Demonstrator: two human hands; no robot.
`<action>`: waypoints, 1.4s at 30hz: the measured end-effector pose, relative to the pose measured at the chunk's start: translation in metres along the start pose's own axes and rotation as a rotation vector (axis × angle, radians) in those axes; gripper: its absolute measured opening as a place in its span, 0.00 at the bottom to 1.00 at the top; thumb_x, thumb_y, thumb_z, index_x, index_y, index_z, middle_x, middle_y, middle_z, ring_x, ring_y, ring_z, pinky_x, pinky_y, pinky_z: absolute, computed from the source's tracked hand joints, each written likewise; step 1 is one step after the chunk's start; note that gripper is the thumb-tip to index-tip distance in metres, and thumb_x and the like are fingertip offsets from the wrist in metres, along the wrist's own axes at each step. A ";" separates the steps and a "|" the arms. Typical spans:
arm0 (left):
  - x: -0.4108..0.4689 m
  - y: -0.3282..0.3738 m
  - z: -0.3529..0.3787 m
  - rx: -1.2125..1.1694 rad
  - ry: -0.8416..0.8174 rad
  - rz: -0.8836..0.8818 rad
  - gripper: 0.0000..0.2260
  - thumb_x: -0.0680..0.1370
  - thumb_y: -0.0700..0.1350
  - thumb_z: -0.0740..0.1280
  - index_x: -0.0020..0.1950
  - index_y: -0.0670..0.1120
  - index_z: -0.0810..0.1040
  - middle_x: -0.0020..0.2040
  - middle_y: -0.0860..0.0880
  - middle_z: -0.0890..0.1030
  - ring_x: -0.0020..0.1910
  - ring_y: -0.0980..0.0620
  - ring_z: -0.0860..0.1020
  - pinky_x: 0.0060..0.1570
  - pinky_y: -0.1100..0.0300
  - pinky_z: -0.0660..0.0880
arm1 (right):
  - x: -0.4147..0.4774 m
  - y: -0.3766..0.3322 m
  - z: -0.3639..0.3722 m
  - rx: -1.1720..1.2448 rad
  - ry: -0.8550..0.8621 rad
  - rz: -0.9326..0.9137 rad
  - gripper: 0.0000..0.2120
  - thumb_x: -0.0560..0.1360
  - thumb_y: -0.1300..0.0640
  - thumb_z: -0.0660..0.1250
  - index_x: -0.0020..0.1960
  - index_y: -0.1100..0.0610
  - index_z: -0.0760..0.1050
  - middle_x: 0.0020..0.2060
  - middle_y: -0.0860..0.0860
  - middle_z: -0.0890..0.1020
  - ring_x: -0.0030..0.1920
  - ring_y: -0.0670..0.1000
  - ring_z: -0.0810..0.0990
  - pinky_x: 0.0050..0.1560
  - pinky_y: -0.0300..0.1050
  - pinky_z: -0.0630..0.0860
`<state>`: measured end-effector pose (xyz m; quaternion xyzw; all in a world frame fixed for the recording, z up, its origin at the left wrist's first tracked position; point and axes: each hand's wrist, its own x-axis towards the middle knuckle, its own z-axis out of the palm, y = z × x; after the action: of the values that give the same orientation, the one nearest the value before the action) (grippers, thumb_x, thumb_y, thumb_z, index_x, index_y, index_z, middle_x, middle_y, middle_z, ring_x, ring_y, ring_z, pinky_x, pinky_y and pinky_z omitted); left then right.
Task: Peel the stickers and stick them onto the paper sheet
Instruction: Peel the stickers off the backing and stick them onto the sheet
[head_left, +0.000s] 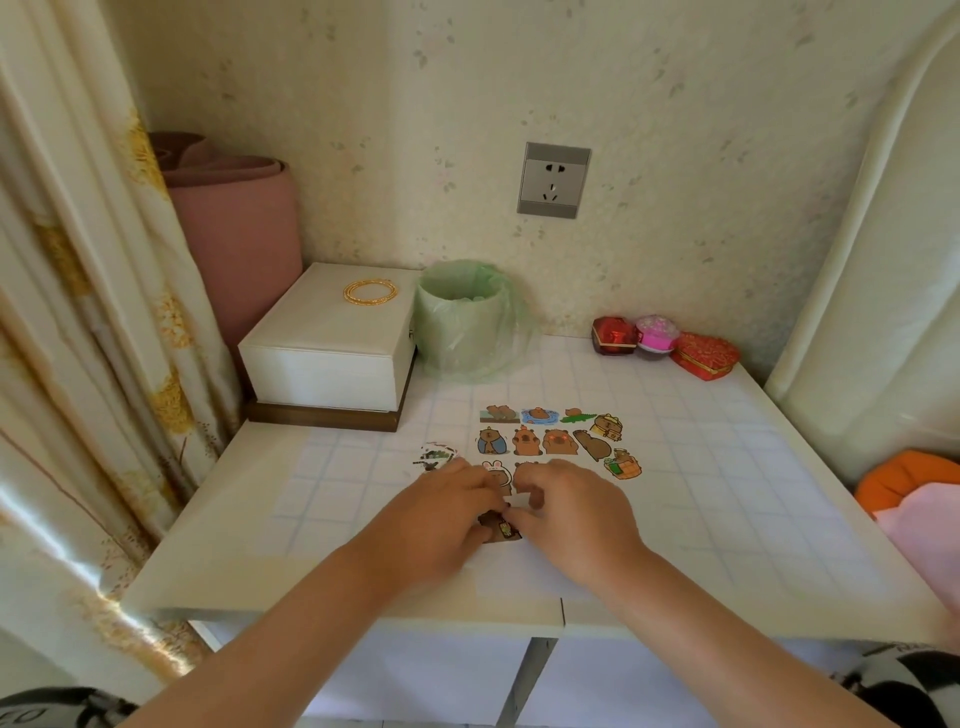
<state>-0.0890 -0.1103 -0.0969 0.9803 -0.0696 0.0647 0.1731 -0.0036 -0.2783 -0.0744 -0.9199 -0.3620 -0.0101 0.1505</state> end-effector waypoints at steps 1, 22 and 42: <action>-0.003 0.000 0.002 -0.011 0.008 0.004 0.13 0.79 0.44 0.65 0.62 0.51 0.81 0.59 0.54 0.78 0.58 0.50 0.73 0.56 0.50 0.75 | -0.003 0.002 0.001 -0.019 0.001 -0.062 0.14 0.78 0.42 0.65 0.61 0.43 0.78 0.53 0.43 0.79 0.52 0.47 0.79 0.40 0.42 0.68; -0.030 0.011 0.009 0.127 0.136 0.112 0.19 0.81 0.49 0.56 0.69 0.50 0.78 0.65 0.52 0.79 0.61 0.51 0.78 0.61 0.59 0.76 | -0.039 0.025 0.019 -0.036 0.125 -0.479 0.15 0.75 0.49 0.59 0.47 0.50 0.85 0.51 0.43 0.80 0.47 0.49 0.76 0.39 0.43 0.74; -0.041 0.013 0.008 0.088 0.220 0.013 0.16 0.77 0.52 0.59 0.45 0.52 0.86 0.50 0.56 0.85 0.50 0.57 0.81 0.48 0.64 0.80 | -0.040 0.027 0.023 -0.007 0.224 -0.438 0.14 0.71 0.50 0.62 0.41 0.48 0.86 0.46 0.42 0.86 0.40 0.47 0.77 0.41 0.37 0.77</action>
<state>-0.1302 -0.1204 -0.1067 0.9734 -0.0536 0.1760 0.1363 -0.0170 -0.3172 -0.1085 -0.8132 -0.5337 -0.1457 0.1808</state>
